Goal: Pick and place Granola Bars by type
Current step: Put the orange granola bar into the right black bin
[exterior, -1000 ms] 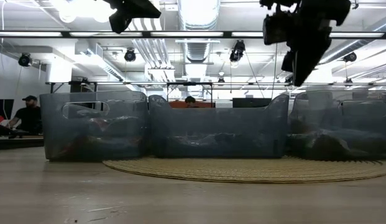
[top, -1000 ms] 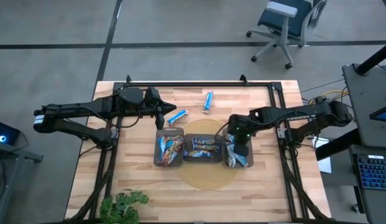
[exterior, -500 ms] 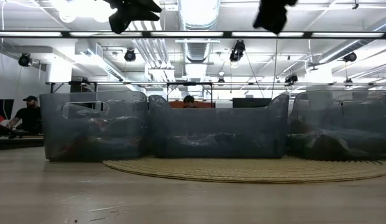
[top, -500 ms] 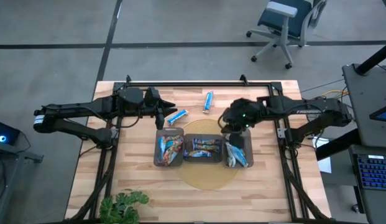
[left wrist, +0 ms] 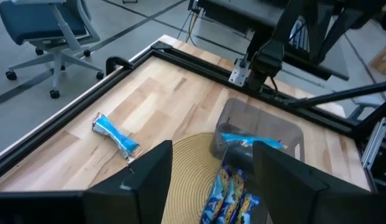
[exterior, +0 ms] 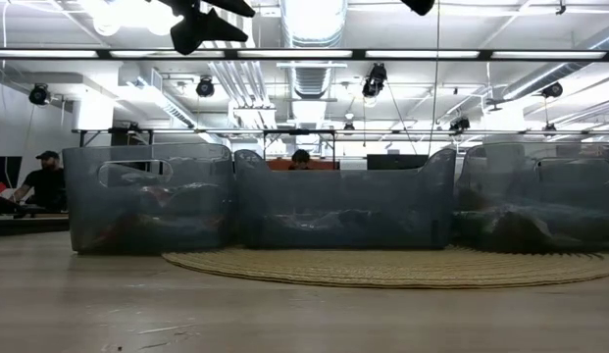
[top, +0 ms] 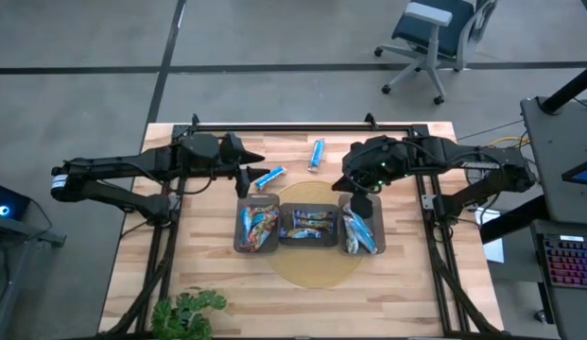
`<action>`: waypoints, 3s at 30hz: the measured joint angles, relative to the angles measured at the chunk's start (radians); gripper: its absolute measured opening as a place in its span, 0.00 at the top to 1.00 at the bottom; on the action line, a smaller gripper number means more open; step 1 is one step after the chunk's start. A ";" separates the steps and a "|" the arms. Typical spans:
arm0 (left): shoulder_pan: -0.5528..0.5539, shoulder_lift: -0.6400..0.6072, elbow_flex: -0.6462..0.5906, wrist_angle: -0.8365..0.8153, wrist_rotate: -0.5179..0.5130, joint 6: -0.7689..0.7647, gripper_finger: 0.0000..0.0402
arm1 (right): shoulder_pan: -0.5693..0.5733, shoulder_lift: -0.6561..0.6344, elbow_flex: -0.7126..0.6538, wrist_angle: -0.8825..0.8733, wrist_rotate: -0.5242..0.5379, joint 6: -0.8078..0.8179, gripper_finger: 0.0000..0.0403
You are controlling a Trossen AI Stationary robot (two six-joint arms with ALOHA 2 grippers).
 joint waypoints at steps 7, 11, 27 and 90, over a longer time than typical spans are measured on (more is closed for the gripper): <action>0.000 0.000 0.000 -0.026 0.002 0.017 0.49 | 0.000 -0.023 -0.014 0.008 0.001 -0.030 0.98; 0.000 -0.002 0.000 -0.027 0.003 0.034 0.49 | -0.001 -0.072 -0.014 0.036 0.001 -0.065 0.98; 0.000 -0.003 0.065 -0.029 0.006 0.085 0.49 | -0.228 -0.355 -0.149 0.086 -0.046 -0.146 0.98; 0.280 0.745 0.735 -0.830 0.018 0.226 0.49 | -0.373 -0.640 -0.612 0.176 -0.110 0.013 0.98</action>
